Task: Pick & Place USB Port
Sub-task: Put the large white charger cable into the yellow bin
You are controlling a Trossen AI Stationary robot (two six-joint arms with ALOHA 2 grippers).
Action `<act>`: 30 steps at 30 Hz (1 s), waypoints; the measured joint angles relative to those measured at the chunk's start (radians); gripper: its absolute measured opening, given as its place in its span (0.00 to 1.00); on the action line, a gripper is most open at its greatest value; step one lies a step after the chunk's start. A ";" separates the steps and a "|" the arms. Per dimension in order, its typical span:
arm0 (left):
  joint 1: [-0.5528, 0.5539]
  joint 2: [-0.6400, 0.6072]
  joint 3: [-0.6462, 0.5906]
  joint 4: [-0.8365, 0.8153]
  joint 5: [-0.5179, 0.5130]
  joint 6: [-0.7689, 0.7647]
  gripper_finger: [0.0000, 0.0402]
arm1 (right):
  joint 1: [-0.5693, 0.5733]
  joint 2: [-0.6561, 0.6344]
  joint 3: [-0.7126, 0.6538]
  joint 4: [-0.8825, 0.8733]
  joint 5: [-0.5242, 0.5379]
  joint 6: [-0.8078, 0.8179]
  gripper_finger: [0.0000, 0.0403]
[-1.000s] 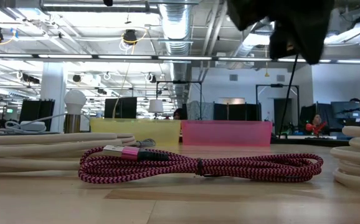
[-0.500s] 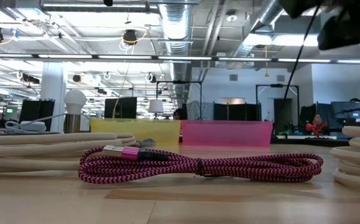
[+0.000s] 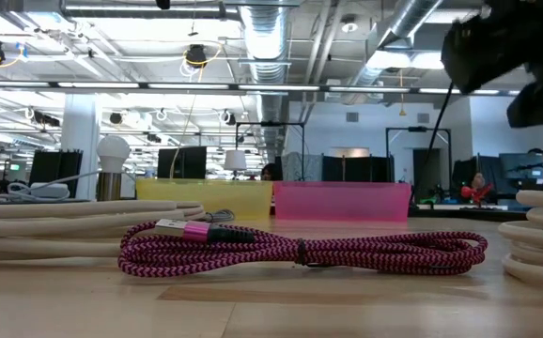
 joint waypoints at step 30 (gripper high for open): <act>0.000 0.000 0.000 -0.002 0.000 0.004 0.29 | 0.000 -0.013 -0.160 0.080 0.068 0.035 0.06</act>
